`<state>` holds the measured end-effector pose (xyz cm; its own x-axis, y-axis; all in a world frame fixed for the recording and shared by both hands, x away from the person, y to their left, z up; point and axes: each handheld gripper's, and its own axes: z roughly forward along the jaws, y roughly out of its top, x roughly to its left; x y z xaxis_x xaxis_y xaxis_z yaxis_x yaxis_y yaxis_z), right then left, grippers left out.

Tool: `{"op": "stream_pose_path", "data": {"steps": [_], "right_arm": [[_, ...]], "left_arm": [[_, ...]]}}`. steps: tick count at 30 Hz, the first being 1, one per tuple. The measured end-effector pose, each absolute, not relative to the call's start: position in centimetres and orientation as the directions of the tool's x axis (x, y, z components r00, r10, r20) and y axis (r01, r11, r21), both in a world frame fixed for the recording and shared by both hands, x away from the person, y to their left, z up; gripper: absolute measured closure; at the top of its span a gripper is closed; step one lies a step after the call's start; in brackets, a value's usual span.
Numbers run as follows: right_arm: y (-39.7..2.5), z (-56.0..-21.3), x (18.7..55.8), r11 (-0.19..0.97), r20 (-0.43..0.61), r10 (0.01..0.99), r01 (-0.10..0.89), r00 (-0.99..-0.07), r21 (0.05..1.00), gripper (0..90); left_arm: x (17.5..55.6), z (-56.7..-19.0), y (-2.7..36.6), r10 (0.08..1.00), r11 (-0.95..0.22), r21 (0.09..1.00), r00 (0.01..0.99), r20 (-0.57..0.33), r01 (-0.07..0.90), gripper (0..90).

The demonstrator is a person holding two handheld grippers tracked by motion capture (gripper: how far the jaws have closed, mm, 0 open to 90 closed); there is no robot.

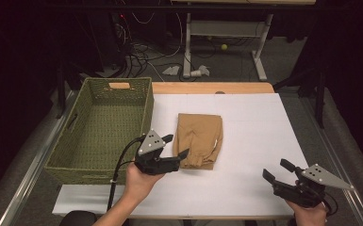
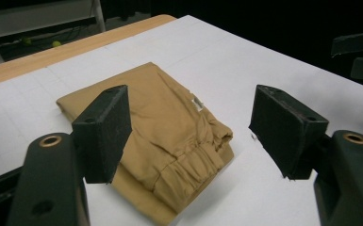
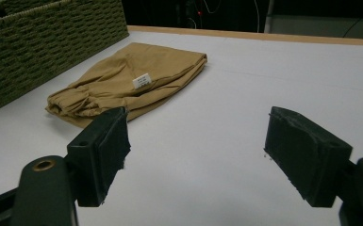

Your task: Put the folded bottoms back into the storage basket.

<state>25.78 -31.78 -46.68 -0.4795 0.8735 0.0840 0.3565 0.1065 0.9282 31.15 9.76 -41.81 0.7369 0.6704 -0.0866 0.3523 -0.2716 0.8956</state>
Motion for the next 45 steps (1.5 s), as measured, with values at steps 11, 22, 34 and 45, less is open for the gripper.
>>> {"op": "stream_pose_path", "data": {"steps": [11, 22, 34, 45], "right_arm": [[-31.8, -46.7, 25.8, 0.107, 0.086, 0.873, 0.359, -0.480, 0.927, 23.3], [-31.8, -46.7, 25.8, 0.105, 0.089, 0.873, 0.361, -0.480, 0.927, 23.3], [-31.8, -46.7, 25.7, 0.105, 0.089, 0.873, 0.362, -0.480, 0.926, 23.5], [-31.9, -46.7, 25.8, 0.104, 0.091, 0.873, 0.365, -0.480, 0.925, 23.5]], "left_arm": [[33.3, -41.9, 6.6, 0.666, -0.309, 0.866, 0.739, -0.099, 0.394, 25.6], [36.9, -42.4, 5.3, 0.710, -0.329, 0.810, 0.693, -0.127, 0.485, 22.1], [40.1, -43.3, 4.4, 0.755, -0.347, 0.749, 0.642, -0.135, 0.565, 21.3], [42.9, -44.1, 3.2, 0.786, -0.356, 0.679, 0.599, -0.153, 0.642, 17.0]]}}
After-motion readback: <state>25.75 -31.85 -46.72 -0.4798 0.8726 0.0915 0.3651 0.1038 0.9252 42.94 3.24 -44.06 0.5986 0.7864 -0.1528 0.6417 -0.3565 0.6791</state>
